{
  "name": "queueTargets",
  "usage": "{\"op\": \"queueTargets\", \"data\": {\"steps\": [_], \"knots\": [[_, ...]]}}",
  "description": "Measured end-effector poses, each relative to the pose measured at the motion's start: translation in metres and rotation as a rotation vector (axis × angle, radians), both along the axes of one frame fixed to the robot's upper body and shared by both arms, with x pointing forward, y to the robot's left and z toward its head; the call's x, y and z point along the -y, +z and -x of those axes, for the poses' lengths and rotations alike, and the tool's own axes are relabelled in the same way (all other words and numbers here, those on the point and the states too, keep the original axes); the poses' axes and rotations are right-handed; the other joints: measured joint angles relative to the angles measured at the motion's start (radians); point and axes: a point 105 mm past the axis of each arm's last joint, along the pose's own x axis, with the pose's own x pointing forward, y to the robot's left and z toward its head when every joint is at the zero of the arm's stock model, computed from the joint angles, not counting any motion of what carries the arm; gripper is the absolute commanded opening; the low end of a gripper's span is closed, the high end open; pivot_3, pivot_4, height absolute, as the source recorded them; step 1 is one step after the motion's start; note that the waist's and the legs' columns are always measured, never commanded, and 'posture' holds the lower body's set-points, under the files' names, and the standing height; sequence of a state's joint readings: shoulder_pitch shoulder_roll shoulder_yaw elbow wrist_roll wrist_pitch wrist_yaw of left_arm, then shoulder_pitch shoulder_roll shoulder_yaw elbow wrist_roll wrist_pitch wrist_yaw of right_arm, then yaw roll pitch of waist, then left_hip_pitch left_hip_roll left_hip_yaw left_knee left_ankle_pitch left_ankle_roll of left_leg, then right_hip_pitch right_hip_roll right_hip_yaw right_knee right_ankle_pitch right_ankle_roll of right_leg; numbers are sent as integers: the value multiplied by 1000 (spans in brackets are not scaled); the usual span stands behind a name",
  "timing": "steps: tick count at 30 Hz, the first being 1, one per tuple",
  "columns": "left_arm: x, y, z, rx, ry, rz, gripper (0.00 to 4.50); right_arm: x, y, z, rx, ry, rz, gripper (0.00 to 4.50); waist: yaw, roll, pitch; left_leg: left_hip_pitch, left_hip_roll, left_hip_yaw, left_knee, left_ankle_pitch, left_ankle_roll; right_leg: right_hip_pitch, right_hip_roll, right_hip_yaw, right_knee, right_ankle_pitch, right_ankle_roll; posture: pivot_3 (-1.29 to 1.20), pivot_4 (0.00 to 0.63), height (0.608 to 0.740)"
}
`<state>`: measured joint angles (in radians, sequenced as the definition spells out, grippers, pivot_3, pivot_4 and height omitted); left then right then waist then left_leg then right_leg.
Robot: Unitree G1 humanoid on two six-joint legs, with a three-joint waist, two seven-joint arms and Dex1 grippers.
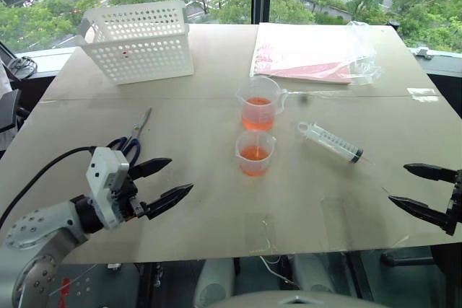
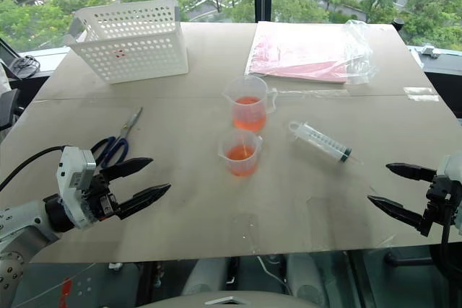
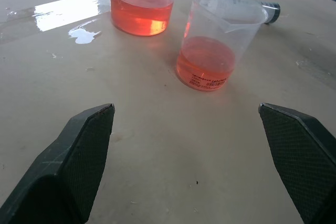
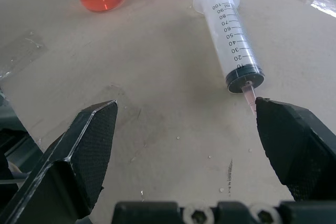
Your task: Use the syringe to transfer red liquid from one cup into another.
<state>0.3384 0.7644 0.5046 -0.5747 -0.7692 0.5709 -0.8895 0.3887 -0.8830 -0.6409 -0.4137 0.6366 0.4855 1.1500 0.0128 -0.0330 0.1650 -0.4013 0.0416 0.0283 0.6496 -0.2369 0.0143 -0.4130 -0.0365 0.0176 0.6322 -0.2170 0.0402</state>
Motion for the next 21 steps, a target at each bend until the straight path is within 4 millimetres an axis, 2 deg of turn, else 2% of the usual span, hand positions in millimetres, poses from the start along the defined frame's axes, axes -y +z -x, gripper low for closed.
{"op": "queueTargets", "data": {"steps": [1, 3, 4, 7, 9, 12, 15, 17, 21], "knots": [[0, 0, 0, 0, 0, 0, 4500, 0, 0, 0, 0, 0, 0, 4460, 0, 0, 0, 0, 0, 0, 0, 0, 0, 0, 0, 0, 0, 0, 0, 0, 150, 740], [4, 4, -2, 16, -17, 13, 4500, -6, 10, -16, 45, -13, -10, 4460, -5, 0, 0, 1, 1, 2, 1, 0, 0, 0, 0, 1, 1, 0, 0, 0, 150, 740], [8, 11, -3, 28, -39, 45, 4500, -17, 20, -35, 42, -13, 0, 4460, -14, 0, 1, 2, 1, 2, 1, 0, 0, 0, 0, 2, 1, 0, 0, 0, 150, 740], [32, 40, -1, 126, -173, 52, 4500, -48, 58, -67, 90, 30, 114, 4460, -30, 5, 5, 2, 5, 6, 1, 0, 0, -2, -1, 2, 2, 0, 0, 0, 150, 740], [43, 44, 8, 133, -249, 43, 4500, -64, 65, -80, 44, 29, 135, 4460, -29, 3, 4, 4, 4, 6, -1, 0, -1, -1, 0, 1, 2, 0, -1, 0, 150, 740], [46, 44, 12, 113, -288, 25, 4500, -83, 56, -106, -104, 4, 165, 4460, -27, 3, 4, -3, 2, 11, -2, -1, -1, -8, 2, 2, 1, 2, -6, 0, 150, 740], [51, 44, 17, 115, -327, 6, 4500, -98, 45, -128, -200, -31, 207, 4460, -25, 4, 3, -17, 1, 10, -1, 0, -1, -20, 2, 2, 2, 4, -4, 0, 150, 740], [52, 42, 18, 109, -330, 8, 4500, -103, 35, -142, -249, -74, 253, 4460, -22, 4, 3, -19, 0, 10, -1, -1, 0, -21, 1, 1, 1, 5, -2, 0, 150, 740], [56, 44, 20, 120, -327, 7, 4500, -114, 21, -154, -306, -85, 310, 4460, -24, 4, 3, -21, 0, 10, 0, -2, 1, -21, 0, 0, -1, 5, -1, 0, 150, 740]]}}
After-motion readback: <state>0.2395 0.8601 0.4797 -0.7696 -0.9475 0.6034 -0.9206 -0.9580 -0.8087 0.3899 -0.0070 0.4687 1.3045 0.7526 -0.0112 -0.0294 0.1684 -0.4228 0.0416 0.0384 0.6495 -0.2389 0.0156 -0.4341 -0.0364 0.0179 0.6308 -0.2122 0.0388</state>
